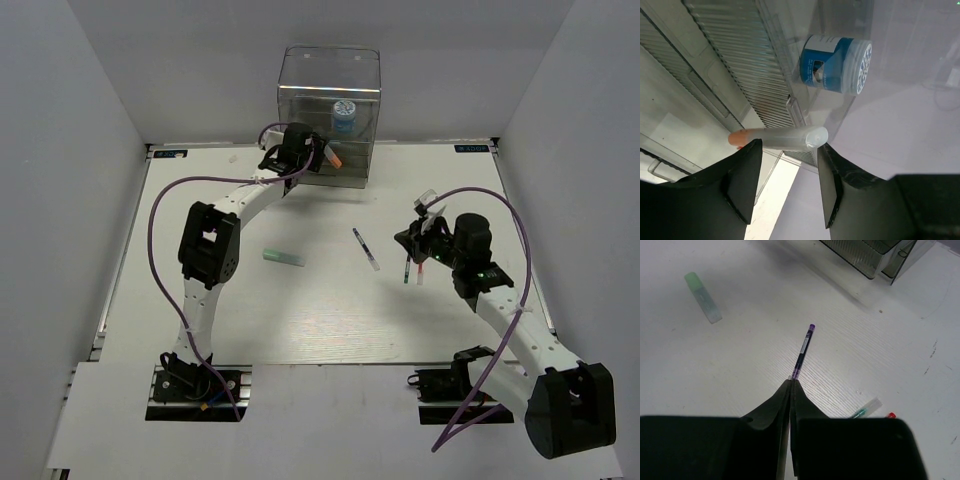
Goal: Sort the stationery into containers
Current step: Place the pen in the drawer, then pick up the pen from the center of the board.
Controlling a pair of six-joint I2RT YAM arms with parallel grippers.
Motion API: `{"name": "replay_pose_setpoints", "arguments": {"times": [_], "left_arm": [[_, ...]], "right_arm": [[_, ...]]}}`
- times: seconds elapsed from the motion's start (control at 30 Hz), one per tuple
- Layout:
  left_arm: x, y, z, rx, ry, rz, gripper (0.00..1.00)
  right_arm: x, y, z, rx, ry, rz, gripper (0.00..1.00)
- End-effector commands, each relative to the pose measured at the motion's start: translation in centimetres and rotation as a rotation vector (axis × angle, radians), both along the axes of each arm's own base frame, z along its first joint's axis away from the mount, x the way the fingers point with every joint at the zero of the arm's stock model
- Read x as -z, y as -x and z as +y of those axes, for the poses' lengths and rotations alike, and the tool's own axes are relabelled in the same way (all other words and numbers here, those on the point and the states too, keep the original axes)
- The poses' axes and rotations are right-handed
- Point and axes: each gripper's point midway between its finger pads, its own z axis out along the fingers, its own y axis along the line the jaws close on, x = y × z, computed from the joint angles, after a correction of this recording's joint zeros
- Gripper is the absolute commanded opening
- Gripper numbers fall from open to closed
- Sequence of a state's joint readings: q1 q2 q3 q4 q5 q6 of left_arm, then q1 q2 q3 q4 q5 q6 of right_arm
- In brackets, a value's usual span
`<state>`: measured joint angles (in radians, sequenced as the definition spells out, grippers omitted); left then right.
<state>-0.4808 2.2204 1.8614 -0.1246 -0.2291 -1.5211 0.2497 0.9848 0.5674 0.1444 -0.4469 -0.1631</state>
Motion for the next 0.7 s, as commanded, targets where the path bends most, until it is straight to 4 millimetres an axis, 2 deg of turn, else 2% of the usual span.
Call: {"name": "replay_pose_setpoints", "arguments": {"times": [0.0, 0.03, 0.07, 0.1, 0.13, 0.17, 0.2, 0.23, 0.3, 0.4, 0.43, 0.47, 0.5, 0.53, 0.57, 0.6, 0.63, 0.67], "left_arm": [[-3.0, 0.5, 0.4, -0.011, 0.014, -0.035, 0.58], [-3.3, 0.9, 0.4, -0.001, 0.019, -0.034, 0.58], [-2.8, 1.3, 0.5, -0.001, 0.013, -0.022, 0.58], [-3.9, 1.5, 0.7, -0.001, 0.022, -0.041, 0.58], [-3.4, 2.0, 0.7, 0.014, 0.016, -0.035, 0.58], [-4.6, 2.2, 0.6, 0.024, 0.031, -0.055, 0.58], [-3.8, 2.7, 0.8, 0.029, 0.01, -0.041, 0.58], [-4.8, 3.4, 1.0, 0.044, 0.009, -0.054, 0.58], [-4.1, 4.3, 1.3, 0.059, -0.007, -0.041, 0.59], [-4.8, 6.6, 1.5, 0.121, -0.029, -0.05, 0.6], [-5.1, 6.9, 2.2, 0.143, -0.064, -0.073, 0.6], [-4.2, 8.1, 2.4, 0.177, -0.097, -0.049, 0.62], [-5.7, 9.1, 2.9, 0.212, -0.112, -0.072, 0.65], [-4.9, 10.3, 3.4, 0.26, -0.2, -0.074, 0.68], [-5.1, 10.9, 4.3, 0.282, -0.247, -0.081, 0.72], [-6.4, 12.5, 5.0, 0.316, -0.295, -0.099, 0.81], [-5.4, 13.5, 5.9, 0.388, -0.404, -0.117, 0.85], [-5.8, 14.9, 5.6, 0.47, -0.438, -0.146, 0.89]], "right_arm": [[-1.1, 0.0, 0.2, -0.022, -0.03, -0.049, 0.07], [-0.9, 0.1, 0.1, -0.024, -0.025, -0.044, 0.1], [-0.6, 0.3, 0.2, -0.036, -0.025, -0.036, 0.12], [-0.5, 0.3, 0.2, -0.043, -0.018, -0.037, 0.14], [-0.3, 0.6, 0.5, -0.066, -0.021, -0.035, 0.19], [-0.3, 0.7, 0.5, -0.074, -0.022, -0.032, 0.22], [-0.1, 0.9, 0.6, -0.085, -0.018, -0.033, 0.24], [0.1, 1.0, 0.8, -0.1, -0.019, -0.024, 0.29], [0.2, 1.2, 1.0, -0.125, -0.015, -0.021, 0.33], [0.4, 1.9, 1.8, -0.186, -0.01, -0.021, 0.39], [0.6, 2.1, 2.0, -0.202, -0.007, -0.006, 0.39], [0.4, 2.2, 2.3, -0.234, 0.001, -0.021, 0.4], [0.8, 2.2, 3.0, -0.271, 0.023, -0.021, 0.4], [0.9, 2.3, 3.1, -0.289, 0.045, -0.018, 0.4], [1.1, 2.6, 3.8, -0.328, 0.063, -0.029, 0.4], [2.0, 2.7, 4.6, -0.375, 0.088, -0.013, 0.42], [1.6, 2.5, 5.0, -0.402, 0.11, -0.037, 0.42], [1.7, 2.8, 5.8, -0.44, 0.123, -0.044, 0.45]]}}
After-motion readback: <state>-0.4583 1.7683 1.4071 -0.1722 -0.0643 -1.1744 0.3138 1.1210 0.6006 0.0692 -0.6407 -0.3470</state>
